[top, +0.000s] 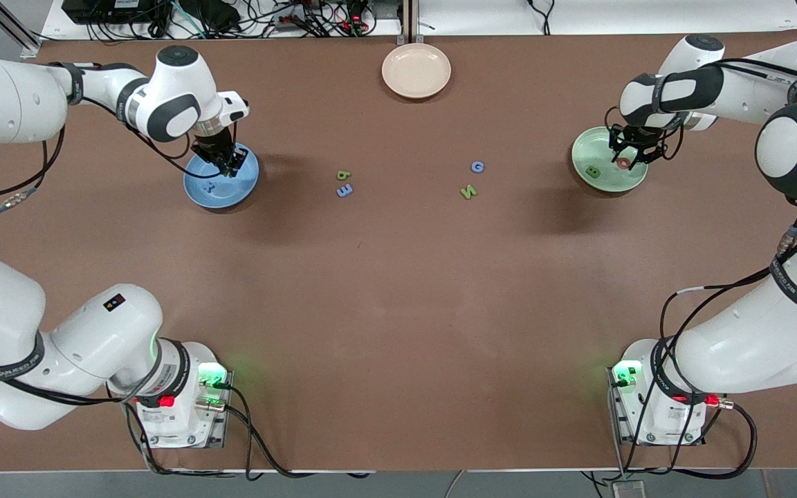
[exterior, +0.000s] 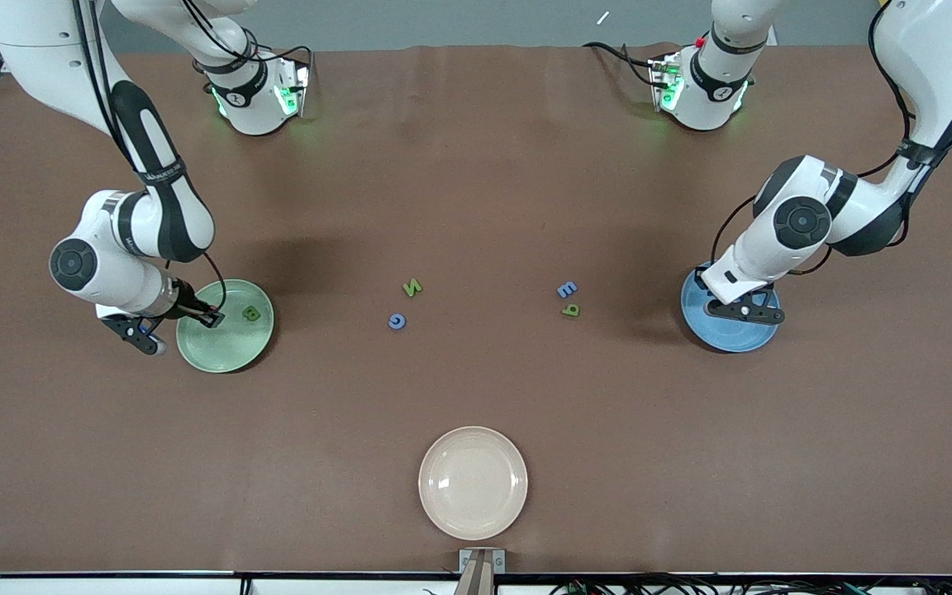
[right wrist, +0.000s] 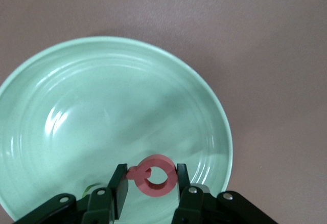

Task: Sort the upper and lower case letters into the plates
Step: 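Place the n in the blue plate while the right gripper places the D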

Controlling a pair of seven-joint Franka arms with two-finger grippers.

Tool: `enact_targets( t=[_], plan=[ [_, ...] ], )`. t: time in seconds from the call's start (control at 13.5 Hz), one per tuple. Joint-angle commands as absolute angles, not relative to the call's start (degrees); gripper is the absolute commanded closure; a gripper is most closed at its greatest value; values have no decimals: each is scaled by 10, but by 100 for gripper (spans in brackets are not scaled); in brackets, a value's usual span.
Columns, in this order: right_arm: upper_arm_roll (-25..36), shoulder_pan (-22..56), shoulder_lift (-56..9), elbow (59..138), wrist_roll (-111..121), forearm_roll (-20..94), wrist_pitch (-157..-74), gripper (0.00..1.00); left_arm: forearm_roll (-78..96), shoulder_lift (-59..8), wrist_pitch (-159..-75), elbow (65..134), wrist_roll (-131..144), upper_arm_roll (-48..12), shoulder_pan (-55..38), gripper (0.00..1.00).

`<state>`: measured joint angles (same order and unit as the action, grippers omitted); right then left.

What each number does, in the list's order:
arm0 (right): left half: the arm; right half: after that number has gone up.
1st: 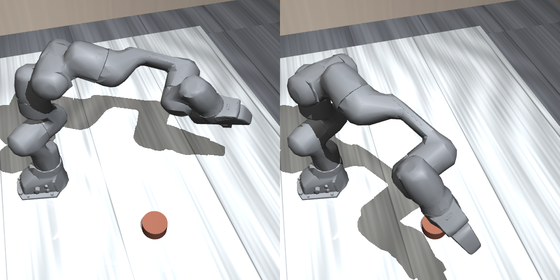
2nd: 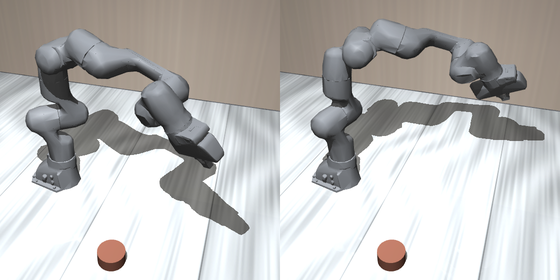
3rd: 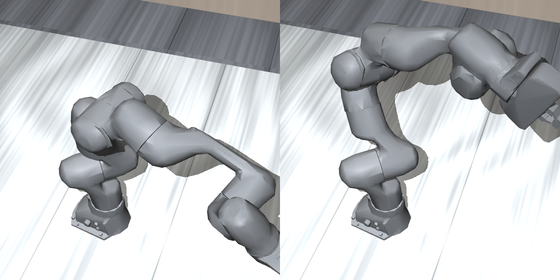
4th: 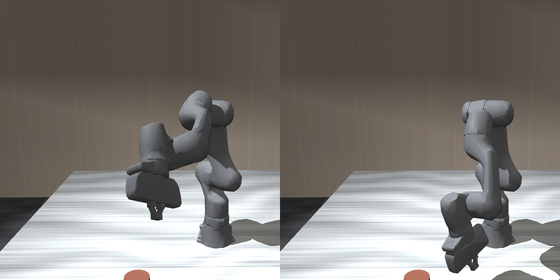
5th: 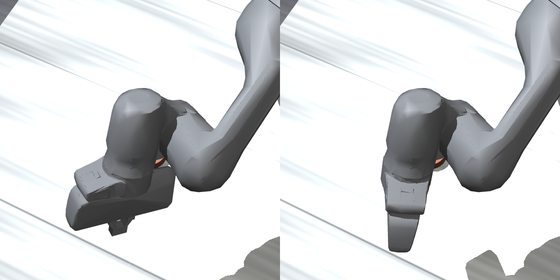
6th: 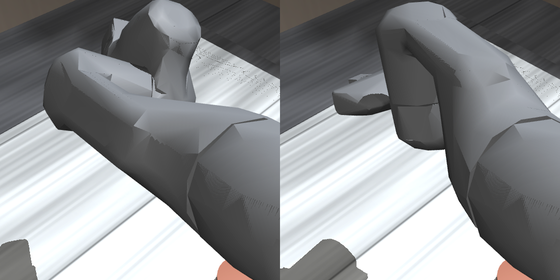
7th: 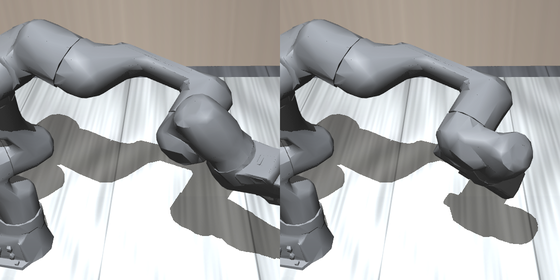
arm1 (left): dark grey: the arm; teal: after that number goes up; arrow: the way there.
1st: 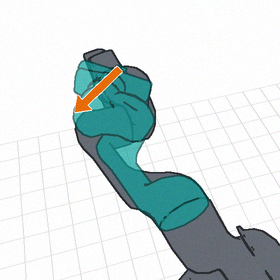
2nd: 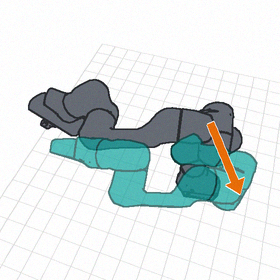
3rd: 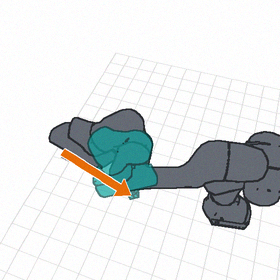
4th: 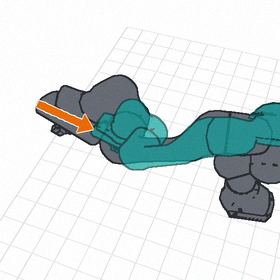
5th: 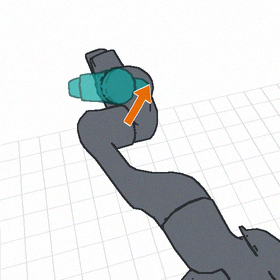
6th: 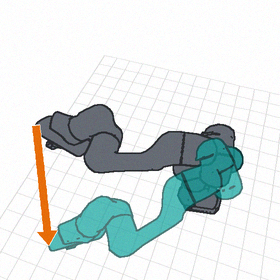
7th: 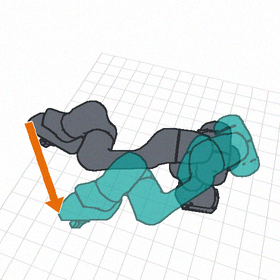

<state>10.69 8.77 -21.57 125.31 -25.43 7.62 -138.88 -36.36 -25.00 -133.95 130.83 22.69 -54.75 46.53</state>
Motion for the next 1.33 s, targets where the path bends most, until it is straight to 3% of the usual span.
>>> enact_targets(
  t=[0.0, 0.37, 0.44, 0.52, 0.59, 0.67, 0.74, 1.11, 1.26],
  plan=[
    [102, 87, -214, 1272, -252, 70, -1398, 99, -391, -261, -1359, 1324, 227, -556, 483, 94],
    [101, 96, -226, 1274, -253, 75, -1397, 97, -446, -300, -1360, 1325, 235, -555, 499, 91],
    [101, 96, -227, 1274, -253, 75, -1397, 92, -449, -302, -1359, 1325, 236, -555, 499, 91],
    [101, 96, -228, 1274, -254, 76, -1397, 81, -450, -302, -1359, 1325, 236, -555, 499, 91],
    [101, 96, -227, 1274, -255, 76, -1395, 51, -449, -302, -1359, 1326, 236, -555, 499, 91],
    [101, 96, -227, 1274, -256, 76, -1394, 11, -450, -302, -1359, 1328, 236, -555, 499, 91],
    [101, 96, -226, 1273, -256, 76, -1390, 0, -450, -303, -1359, 1329, 236, -555, 499, 91],
    [100, 102, -198, 1222, -292, 76, -1310, 0, -466, -311, -1358, 1333, 236, -547, 498, 89],
    [100, 141, -191, 1215, -358, 76, -1309, 0, -466, -311, -1358, 1336, 236, -546, 498, 87]
  ],
)
